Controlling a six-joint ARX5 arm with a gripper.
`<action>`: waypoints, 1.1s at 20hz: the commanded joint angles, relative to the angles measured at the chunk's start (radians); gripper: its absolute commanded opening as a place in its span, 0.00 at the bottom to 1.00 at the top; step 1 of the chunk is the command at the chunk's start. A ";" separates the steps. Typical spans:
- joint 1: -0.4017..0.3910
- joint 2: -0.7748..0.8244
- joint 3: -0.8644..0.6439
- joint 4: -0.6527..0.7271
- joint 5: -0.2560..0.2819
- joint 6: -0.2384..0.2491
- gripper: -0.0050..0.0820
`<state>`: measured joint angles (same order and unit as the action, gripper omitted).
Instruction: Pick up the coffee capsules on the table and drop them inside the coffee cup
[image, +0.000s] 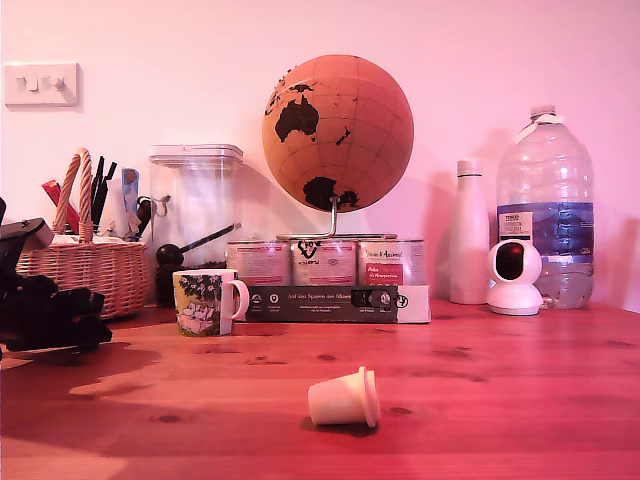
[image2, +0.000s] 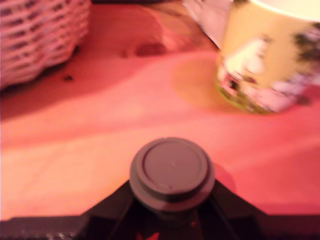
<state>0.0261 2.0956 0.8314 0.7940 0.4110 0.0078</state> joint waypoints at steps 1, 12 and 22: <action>-0.007 -0.040 -0.051 -0.002 0.003 0.002 0.10; -0.049 -0.314 -0.264 -0.037 -0.049 0.026 0.10; -0.126 -0.507 -0.201 -0.329 -0.099 0.027 0.10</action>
<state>-0.0910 1.5902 0.6102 0.4759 0.3126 0.0299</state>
